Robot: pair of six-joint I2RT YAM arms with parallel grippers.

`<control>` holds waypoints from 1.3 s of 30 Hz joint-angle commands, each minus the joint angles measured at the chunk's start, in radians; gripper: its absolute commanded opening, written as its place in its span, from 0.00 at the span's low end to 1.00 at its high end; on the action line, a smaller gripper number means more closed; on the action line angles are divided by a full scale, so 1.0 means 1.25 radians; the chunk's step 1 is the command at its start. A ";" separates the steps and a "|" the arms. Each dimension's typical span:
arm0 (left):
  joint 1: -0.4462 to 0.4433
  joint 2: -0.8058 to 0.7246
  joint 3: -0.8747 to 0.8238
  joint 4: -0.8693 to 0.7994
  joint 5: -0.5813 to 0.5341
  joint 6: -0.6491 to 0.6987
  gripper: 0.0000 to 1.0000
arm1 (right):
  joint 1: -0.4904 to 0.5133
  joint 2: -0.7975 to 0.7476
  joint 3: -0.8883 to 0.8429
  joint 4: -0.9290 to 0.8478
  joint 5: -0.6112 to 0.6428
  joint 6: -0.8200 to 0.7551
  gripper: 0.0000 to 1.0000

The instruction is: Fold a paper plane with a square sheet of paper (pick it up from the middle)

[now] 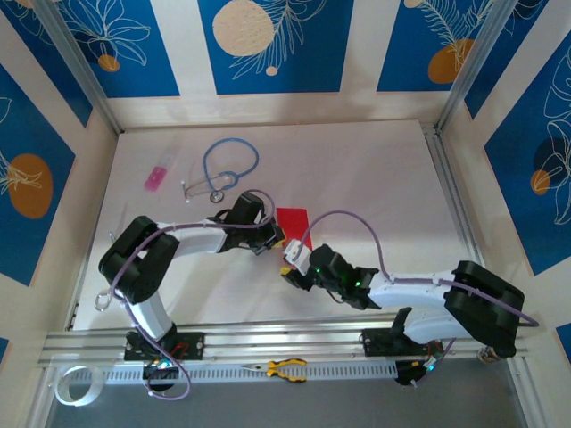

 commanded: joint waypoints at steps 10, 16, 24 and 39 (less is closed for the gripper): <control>0.006 0.003 0.021 0.004 0.005 -0.006 0.00 | 0.072 0.200 0.024 0.208 0.237 -0.161 0.51; 0.005 0.000 0.023 -0.006 0.002 -0.002 0.00 | 0.086 0.239 0.028 0.236 0.300 -0.170 0.47; 0.005 0.009 0.027 -0.008 -0.002 0.002 0.00 | 0.079 0.210 0.020 0.214 0.284 -0.120 0.39; 0.006 0.010 0.027 -0.010 -0.007 -0.001 0.00 | 0.050 0.158 -0.011 0.168 0.221 -0.059 0.25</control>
